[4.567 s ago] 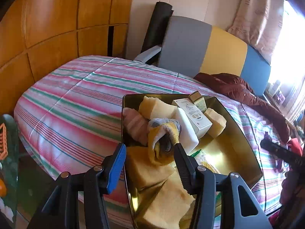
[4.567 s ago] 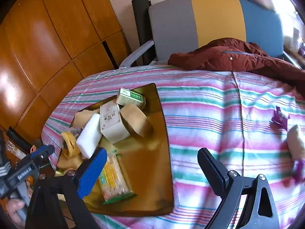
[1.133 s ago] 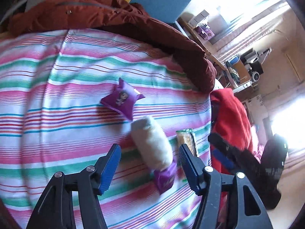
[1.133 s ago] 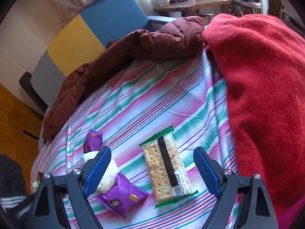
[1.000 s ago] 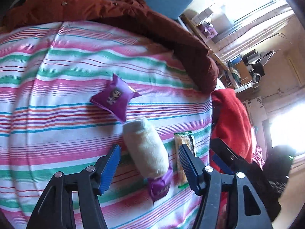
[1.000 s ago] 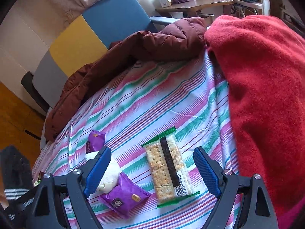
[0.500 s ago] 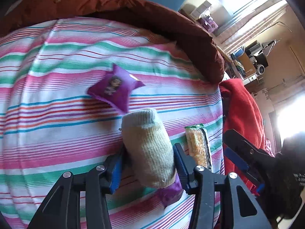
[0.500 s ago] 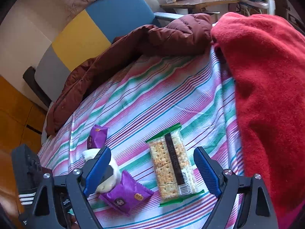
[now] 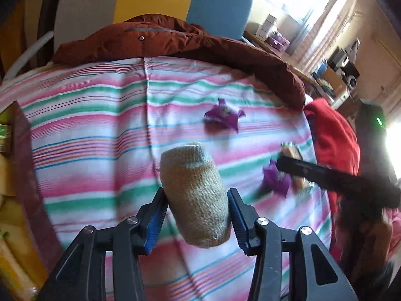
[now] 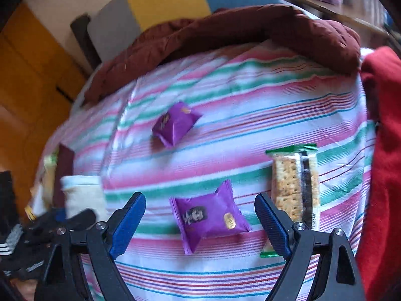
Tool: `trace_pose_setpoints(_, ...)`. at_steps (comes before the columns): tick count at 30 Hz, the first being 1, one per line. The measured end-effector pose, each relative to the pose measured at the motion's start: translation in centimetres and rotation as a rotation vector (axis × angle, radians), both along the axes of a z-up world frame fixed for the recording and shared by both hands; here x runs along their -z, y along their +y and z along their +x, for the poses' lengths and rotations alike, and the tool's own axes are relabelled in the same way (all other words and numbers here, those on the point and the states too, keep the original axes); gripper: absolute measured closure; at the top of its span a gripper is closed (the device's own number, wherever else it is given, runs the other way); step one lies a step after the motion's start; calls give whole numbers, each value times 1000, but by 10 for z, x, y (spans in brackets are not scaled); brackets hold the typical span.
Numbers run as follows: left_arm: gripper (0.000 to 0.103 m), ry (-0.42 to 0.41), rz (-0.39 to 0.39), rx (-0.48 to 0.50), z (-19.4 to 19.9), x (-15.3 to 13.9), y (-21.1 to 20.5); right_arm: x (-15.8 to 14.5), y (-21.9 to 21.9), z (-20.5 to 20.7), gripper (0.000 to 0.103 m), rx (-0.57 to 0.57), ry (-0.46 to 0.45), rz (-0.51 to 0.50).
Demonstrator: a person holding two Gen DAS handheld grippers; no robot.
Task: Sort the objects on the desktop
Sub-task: 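Lift the white sock with the left tool while the right tool grasps a purple snack pack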
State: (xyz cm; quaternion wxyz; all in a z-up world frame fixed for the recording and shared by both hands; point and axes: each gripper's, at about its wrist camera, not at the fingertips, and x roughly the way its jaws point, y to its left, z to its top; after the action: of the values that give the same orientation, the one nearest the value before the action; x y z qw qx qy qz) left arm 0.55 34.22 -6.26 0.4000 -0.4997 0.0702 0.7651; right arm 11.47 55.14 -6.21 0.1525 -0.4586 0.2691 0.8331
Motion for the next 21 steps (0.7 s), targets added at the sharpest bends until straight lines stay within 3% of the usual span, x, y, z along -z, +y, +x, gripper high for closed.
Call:
trace_pose_setpoints(10, 54, 37, -18, 32, 20, 13, -23, 21, -7, -9, 12, -34, -142, 70)
trace_pose_setpoints(18, 54, 93, -19, 44, 26, 15, -24, 27, -15, -11, 48, -74, -201, 165)
trace_pose_setpoints(21, 55, 122, -26, 49, 31, 11, -25, 27, -15, -10, 51, -79, -199, 176)
